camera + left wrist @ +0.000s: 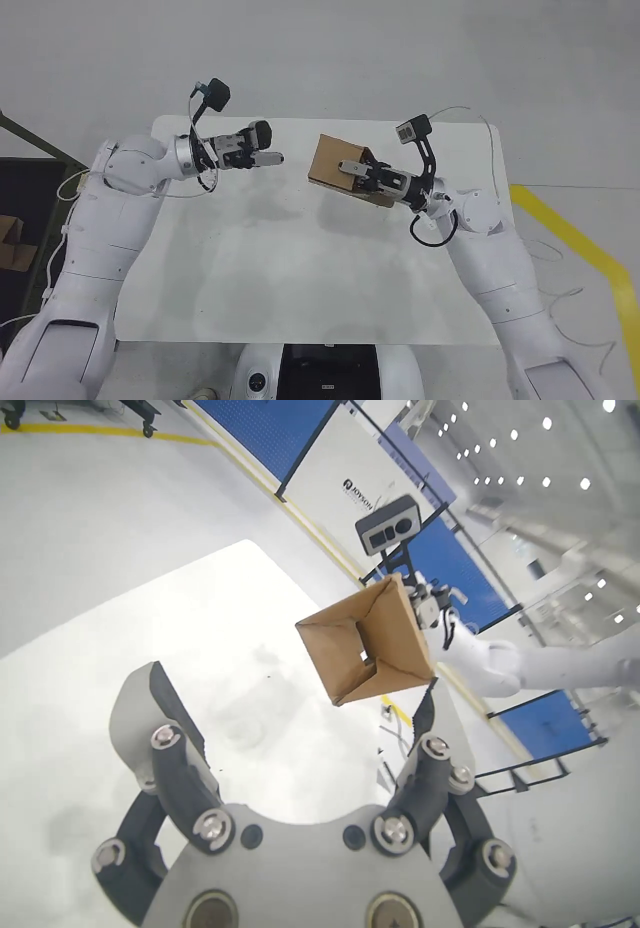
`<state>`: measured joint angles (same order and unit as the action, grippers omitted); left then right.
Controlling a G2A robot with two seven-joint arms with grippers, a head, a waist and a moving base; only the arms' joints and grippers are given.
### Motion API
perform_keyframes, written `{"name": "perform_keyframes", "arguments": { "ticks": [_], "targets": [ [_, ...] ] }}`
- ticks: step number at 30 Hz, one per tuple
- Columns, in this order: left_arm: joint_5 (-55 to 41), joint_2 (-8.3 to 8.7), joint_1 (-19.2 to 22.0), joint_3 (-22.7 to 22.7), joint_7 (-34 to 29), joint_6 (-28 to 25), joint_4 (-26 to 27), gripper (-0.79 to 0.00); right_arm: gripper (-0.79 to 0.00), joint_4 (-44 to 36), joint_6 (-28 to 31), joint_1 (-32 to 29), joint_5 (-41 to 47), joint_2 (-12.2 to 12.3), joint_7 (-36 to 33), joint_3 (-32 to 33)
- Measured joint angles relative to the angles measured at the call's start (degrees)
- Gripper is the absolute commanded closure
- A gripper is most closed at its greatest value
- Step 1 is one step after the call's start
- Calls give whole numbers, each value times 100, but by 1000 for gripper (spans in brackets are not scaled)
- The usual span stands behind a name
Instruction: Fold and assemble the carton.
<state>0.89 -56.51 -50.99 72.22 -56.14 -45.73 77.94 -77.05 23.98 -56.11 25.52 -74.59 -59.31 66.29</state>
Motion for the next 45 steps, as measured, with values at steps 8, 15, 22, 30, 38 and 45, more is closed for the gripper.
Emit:
{"name": "perform_keyframes", "arguments": {
  "ticks": [8, 15, 22, 30, 38, 45],
  "targets": [
    [890, 44, -108, -47, 526, -767, 364, -785, 0, 10, -324, 125, 186, 32, -98, 84],
    [873, 43, -107, -46, 511, -752, 359, -785, 0, 10, -321, 124, 187, 31, -96, 84],
    [1193, 46, -161, -30, 721, -778, 472, -785, 0, -61, -492, 65, 260, 27, -94, 16],
    [2290, 106, -157, -239, 1335, -1228, 972, -785, 0, 403, -944, 387, 1065, -12, -780, -120],
    [3730, 258, 4, -870, 2447, -1227, 1226, -785, 0, 912, -1111, 765, 1534, -80, -1183, -292],
    [4334, 364, 309, -1387, 3531, -1227, 1033, -785, 0, 1088, -1053, 898, 1680, -113, -1373, -367]
  ]
}}
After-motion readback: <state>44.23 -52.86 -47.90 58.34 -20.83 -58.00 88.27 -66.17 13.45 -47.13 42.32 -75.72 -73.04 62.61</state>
